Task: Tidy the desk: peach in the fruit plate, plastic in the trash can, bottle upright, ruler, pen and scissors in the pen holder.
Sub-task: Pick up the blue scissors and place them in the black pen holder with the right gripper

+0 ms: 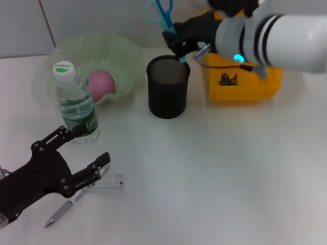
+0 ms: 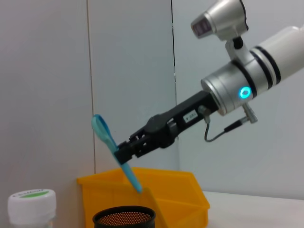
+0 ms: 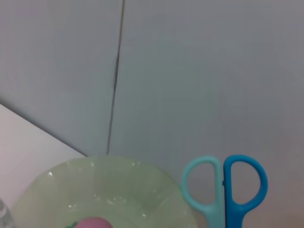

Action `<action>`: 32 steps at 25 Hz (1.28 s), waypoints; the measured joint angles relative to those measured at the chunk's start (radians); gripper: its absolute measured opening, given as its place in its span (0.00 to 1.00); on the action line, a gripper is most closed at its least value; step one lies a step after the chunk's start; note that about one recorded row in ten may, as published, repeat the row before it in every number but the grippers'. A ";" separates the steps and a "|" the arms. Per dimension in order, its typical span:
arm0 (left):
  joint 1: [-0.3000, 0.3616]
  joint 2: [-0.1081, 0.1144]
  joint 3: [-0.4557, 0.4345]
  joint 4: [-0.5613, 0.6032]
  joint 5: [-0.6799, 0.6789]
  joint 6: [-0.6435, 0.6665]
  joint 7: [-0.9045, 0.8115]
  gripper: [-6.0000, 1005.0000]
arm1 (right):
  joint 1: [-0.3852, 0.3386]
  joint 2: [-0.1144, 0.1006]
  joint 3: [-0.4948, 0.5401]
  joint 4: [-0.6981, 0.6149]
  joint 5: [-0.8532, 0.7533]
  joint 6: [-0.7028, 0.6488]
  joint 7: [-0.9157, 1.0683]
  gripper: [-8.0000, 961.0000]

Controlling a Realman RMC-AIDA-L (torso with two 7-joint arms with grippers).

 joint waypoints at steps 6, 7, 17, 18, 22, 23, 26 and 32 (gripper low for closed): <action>-0.005 0.000 0.000 -0.001 0.000 0.000 -0.008 0.78 | 0.002 0.001 -0.059 0.101 0.002 0.144 0.000 0.25; -0.006 0.000 0.000 -0.001 0.000 0.000 -0.009 0.78 | 0.005 0.001 -0.066 0.120 0.005 0.165 0.000 0.25; -0.012 0.000 0.000 -0.001 0.000 -0.002 -0.010 0.78 | 0.017 0.001 -0.124 0.245 0.056 0.275 0.003 0.25; -0.013 0.000 0.000 -0.001 0.000 -0.002 -0.010 0.78 | 0.016 0.002 -0.129 0.256 0.064 0.284 0.003 0.25; -0.014 0.000 0.000 0.001 0.000 -0.002 -0.009 0.78 | 0.004 0.003 -0.132 0.255 0.065 0.290 0.004 0.25; -0.014 0.000 0.000 0.001 0.000 -0.002 -0.009 0.78 | -0.005 0.003 -0.132 0.245 0.065 0.290 0.005 0.25; -0.015 0.001 0.000 0.004 0.000 -0.002 -0.011 0.78 | -0.014 0.002 -0.133 0.228 0.065 0.286 0.005 0.38; -0.011 0.003 0.000 0.009 0.000 0.003 -0.014 0.78 | -0.102 0.001 -0.124 0.096 0.065 0.275 0.005 0.60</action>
